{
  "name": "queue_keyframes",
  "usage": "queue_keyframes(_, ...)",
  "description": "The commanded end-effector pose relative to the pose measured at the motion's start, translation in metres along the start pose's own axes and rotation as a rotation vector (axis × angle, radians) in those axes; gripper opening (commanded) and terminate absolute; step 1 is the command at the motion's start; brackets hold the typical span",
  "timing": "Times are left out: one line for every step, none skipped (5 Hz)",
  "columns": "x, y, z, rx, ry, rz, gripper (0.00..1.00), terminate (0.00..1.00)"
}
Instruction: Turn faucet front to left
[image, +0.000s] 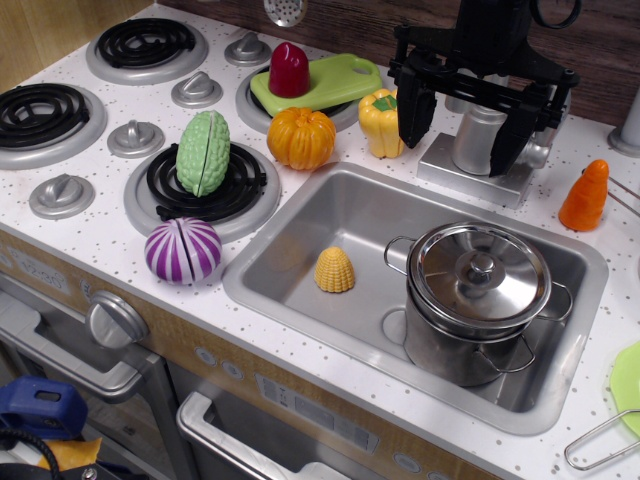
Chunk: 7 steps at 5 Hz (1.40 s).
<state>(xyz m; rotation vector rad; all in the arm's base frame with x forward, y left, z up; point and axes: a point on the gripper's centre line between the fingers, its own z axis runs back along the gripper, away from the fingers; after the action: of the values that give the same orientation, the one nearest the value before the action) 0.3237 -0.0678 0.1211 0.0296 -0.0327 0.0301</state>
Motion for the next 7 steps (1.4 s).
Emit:
queue_keyframes(0.0, 0.0, 0.0, 0.0, 0.0, 0.0, 1.0, 0.0)
queue_keyframes(0.004, -0.007, -0.001, -0.013, -0.022, -0.008, 1.0, 0.0)
queue_keyframes(0.008, -0.015, 0.0, -0.024, -0.043, -0.024, 1.0, 0.0)
queue_keyframes(0.016, -0.026, -0.001, -0.014, -0.103, -0.036, 1.0, 0.0)
queue_keyframes(0.025, -0.037, 0.001, -0.011, -0.165, -0.055, 1.0, 0.0)
queue_keyframes(0.031, -0.047, 0.005, -0.003, -0.186, -0.054, 1.0, 0.0)
queue_keyframes(0.038, -0.05, 0.009, 0.012, -0.21, -0.068, 1.0, 0.0)
